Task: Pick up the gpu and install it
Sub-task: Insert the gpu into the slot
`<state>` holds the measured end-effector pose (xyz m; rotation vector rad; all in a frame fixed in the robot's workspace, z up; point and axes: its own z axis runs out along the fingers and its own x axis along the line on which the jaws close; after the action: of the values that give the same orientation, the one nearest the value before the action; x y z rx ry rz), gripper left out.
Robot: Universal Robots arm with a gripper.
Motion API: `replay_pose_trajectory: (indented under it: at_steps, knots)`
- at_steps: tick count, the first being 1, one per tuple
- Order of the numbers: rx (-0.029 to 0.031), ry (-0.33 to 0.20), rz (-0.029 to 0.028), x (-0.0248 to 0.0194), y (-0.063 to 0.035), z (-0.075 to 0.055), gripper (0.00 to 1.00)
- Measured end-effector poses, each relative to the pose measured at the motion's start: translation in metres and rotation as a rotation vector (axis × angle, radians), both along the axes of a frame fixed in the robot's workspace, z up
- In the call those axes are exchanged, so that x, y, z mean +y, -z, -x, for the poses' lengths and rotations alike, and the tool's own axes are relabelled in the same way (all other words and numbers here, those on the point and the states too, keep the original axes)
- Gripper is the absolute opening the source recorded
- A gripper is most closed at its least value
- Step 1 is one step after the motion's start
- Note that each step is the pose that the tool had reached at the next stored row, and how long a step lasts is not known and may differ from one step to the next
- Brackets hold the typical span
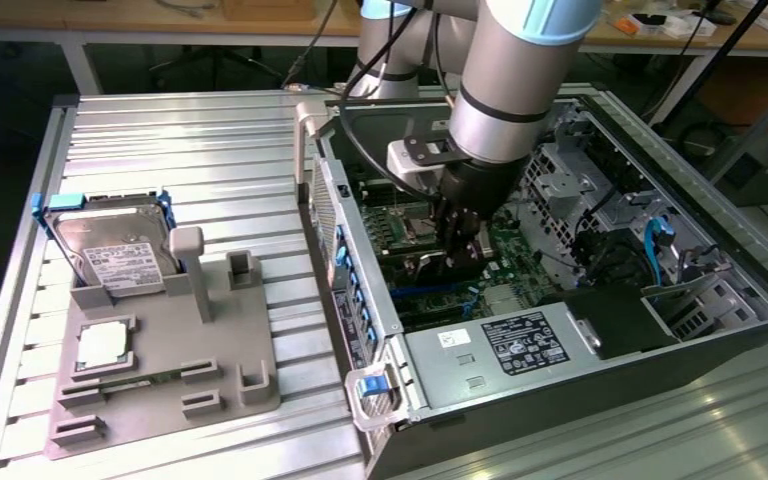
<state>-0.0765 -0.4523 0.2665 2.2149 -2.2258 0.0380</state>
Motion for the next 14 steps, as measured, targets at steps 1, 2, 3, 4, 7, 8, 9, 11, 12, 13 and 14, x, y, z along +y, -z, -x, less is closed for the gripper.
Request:
replay_pose_trajectory:
  at_steps: [1,2,3,4,7,8,9,11,12,13,14]
  knots:
    - [-0.0003,0.000,-0.0002,0.0000,0.0001,0.0000,0.27]
    - [-0.0005,0.000,-0.0010,0.0000,0.0002,-0.0001,0.27]
    - [-0.0006,0.000,-0.0017,0.0001,0.0003,-0.0002,0.27]
    - [-0.0005,0.000,-0.0028,0.0001,0.0003,-0.0003,0.27]
    - [-0.0008,0.000,-0.0055,0.0000,0.0011,-0.0004,0.27]
    - [-0.0007,-0.001,-0.0059,0.0000,0.0014,-0.0009,0.27]
    - [-0.0006,0.000,-0.0059,0.0001,0.0016,-0.0016,0.27]
    - [-0.0007,-0.001,-0.0060,0.0000,0.0018,-0.0036,0.27]
    - [-0.0006,-0.001,-0.0060,0.0000,0.0018,-0.0040,0.27]
    - [-0.0007,0.000,-0.0061,0.0000,0.0018,-0.0040,0.27]
    - [-0.0006,0.000,-0.0060,0.0000,0.0018,-0.0039,0.27]
